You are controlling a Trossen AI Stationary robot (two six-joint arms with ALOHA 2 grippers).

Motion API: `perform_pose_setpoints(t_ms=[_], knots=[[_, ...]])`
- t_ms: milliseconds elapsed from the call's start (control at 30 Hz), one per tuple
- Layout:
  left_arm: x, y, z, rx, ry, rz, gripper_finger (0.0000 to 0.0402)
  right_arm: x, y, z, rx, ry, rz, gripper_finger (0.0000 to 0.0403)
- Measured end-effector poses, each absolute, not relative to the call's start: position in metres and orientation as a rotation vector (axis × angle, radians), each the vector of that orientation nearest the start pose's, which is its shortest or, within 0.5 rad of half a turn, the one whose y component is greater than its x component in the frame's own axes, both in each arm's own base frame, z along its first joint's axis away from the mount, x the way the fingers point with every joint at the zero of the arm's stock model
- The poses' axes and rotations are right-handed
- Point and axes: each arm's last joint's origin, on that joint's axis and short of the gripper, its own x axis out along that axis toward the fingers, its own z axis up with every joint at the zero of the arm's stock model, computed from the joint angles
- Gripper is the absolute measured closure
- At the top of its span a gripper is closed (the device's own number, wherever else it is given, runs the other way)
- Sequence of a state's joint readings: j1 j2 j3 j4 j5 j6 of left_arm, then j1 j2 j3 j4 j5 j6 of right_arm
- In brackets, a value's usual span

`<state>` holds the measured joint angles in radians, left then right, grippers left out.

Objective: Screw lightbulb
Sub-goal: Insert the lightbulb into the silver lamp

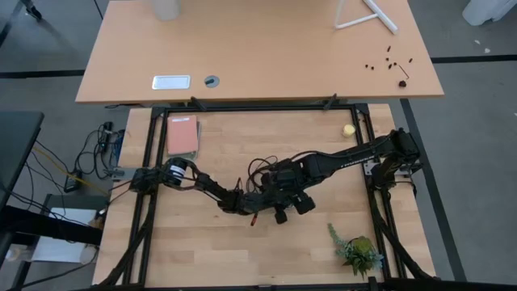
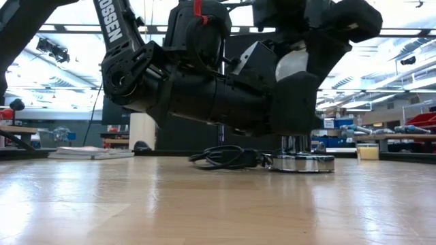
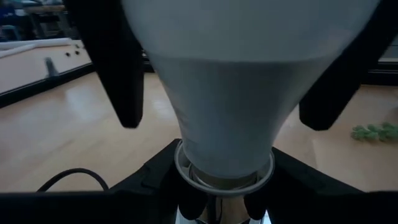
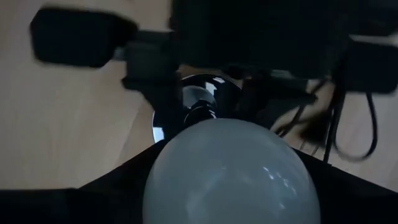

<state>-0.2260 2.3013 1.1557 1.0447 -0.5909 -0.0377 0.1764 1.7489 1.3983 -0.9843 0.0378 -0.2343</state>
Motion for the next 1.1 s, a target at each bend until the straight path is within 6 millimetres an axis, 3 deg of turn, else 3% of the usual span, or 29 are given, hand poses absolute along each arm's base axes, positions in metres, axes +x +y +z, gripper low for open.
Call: perform_pose_setpoints(t_ms=[733, 867, 1100], knots=[[0.4306, -0.0917, 0.0937, -0.01, 0.065, 0.529, 0.0221, 0.3385, 0.0523, 0.2422, 0.405, 1.238, -0.413, 0.0127], [0.4306, -0.0917, 0.0937, -0.01, 0.065, 0.529, 0.0221, 0.3387, 0.0512, 0.2422, 0.418, 1.235, -0.423, 0.0127], [0.4307, -0.0913, 0.094, -0.012, 0.062, 0.53, 0.0221, 0.3387, 0.0515, 0.2422, 0.28, 1.26, -0.313, 0.0106]])
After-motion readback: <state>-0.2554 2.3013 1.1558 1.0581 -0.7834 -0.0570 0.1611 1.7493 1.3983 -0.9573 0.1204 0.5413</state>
